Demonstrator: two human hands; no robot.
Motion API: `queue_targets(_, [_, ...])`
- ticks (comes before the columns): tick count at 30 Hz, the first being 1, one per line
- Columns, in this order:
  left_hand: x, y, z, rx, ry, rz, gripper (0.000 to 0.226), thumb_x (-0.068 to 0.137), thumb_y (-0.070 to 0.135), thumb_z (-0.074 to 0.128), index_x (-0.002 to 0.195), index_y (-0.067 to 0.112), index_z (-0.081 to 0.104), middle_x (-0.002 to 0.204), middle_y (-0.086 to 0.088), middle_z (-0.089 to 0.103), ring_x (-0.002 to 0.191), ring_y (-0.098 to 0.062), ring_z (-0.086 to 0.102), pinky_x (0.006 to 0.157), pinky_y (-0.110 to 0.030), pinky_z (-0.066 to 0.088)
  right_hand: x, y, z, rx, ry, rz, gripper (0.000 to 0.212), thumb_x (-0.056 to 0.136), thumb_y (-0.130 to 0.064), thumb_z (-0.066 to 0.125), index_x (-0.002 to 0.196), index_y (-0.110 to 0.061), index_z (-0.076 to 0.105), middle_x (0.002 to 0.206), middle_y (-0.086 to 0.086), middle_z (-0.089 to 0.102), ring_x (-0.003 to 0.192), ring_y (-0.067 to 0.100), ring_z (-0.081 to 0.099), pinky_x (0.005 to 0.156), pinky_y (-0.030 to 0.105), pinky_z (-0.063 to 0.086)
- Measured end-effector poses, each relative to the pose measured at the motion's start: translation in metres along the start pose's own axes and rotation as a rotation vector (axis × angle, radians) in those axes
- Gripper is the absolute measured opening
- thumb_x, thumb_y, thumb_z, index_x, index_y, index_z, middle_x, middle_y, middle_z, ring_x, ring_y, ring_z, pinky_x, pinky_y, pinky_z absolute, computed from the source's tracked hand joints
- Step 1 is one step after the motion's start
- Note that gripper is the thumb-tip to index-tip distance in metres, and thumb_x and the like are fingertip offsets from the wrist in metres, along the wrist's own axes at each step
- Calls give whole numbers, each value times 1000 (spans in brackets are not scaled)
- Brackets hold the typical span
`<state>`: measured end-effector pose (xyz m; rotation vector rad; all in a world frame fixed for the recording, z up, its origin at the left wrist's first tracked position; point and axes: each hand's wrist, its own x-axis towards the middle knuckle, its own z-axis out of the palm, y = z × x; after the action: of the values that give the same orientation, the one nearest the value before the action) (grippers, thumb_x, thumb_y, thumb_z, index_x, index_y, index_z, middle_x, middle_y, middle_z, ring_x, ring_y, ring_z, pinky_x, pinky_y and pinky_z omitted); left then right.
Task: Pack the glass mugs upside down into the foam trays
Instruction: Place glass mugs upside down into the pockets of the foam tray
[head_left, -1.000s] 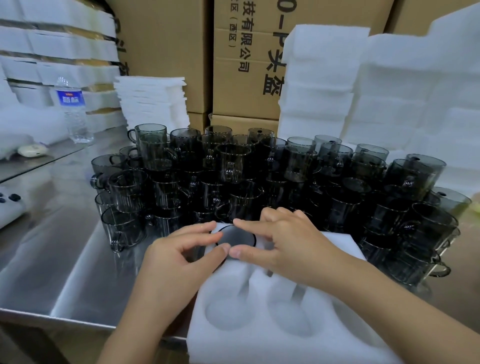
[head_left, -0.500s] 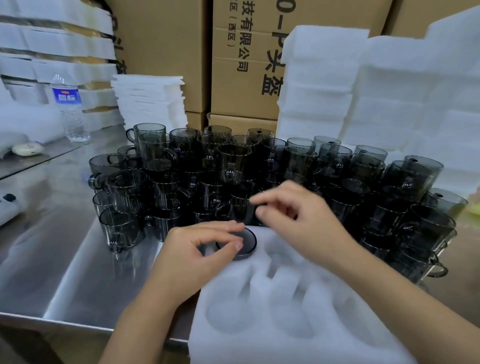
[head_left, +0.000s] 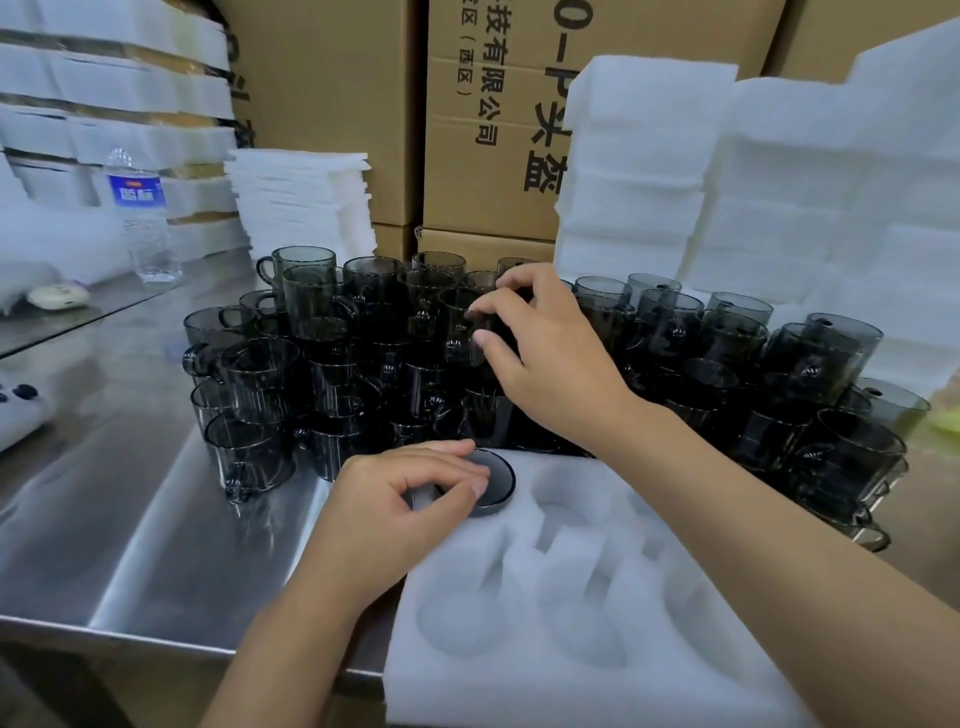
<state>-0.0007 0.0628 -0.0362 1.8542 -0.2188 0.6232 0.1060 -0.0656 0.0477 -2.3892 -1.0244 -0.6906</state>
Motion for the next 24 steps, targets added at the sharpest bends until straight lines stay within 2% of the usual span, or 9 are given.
queue_targets(2, [0,1,0,-5,4,3,24,76,-4,72,71,19,77,78,9,75,99,5,64,84,-7,44,1,1,-2,19,-8,-21,18,93,-23,56,108,-15,62,128,4,40,98,14,39,91,33,39])
queue_targets(5, [1,2,1,-12,3,0,23,76,-4,72,71,18,77,80,11,75,99,5,64,84,-7,44,2,2,-8,41,18,-44,14,91,-22,59,102,-14,63,129,3,41,110,18,41,97,34,36])
queue_targets(10, [0,1,1,-27,-5,-14,26,76,-4,72,70,20,77,81,11,75,99,4,64,85,-8,44,-15,-2,-30,175,118,-39,8,90,-15,58,94,-9,60,127,0,39,118,18,40,98,21,28])
queue_targets(13, [0,-1,0,-29,-2,-8,29,76,-5,72,68,22,76,81,11,75,99,3,65,86,-9,45,-49,2,-38,264,111,-38,8,88,-18,54,88,-10,57,132,-4,34,129,5,35,101,11,25])
queue_targets(16, [1,-1,1,-24,-13,-11,32,76,-6,71,67,24,76,80,11,75,100,3,64,87,-11,46,-85,11,-39,349,67,1,4,87,-19,54,84,-22,54,140,-10,33,132,-3,34,99,5,26])
queue_targets(19, [0,1,0,-22,-27,-50,33,77,-3,72,71,29,77,86,14,74,102,5,62,89,-10,44,-103,22,-37,387,102,56,13,80,-23,62,87,-28,52,138,-13,39,125,1,44,96,13,35])
queue_targets(21, [0,2,-1,1,-30,-82,32,78,4,72,80,36,78,96,20,72,104,8,60,89,-6,42,-105,26,-36,417,156,102,29,74,-30,68,99,-32,53,132,-12,47,120,5,49,93,20,40])
queue_targets(24, [-1,6,-2,26,-53,-94,34,80,9,72,95,39,72,97,22,72,102,7,61,87,-8,44,-105,27,-32,489,132,144,58,68,-36,74,117,-45,43,121,-14,56,116,1,51,93,14,38])
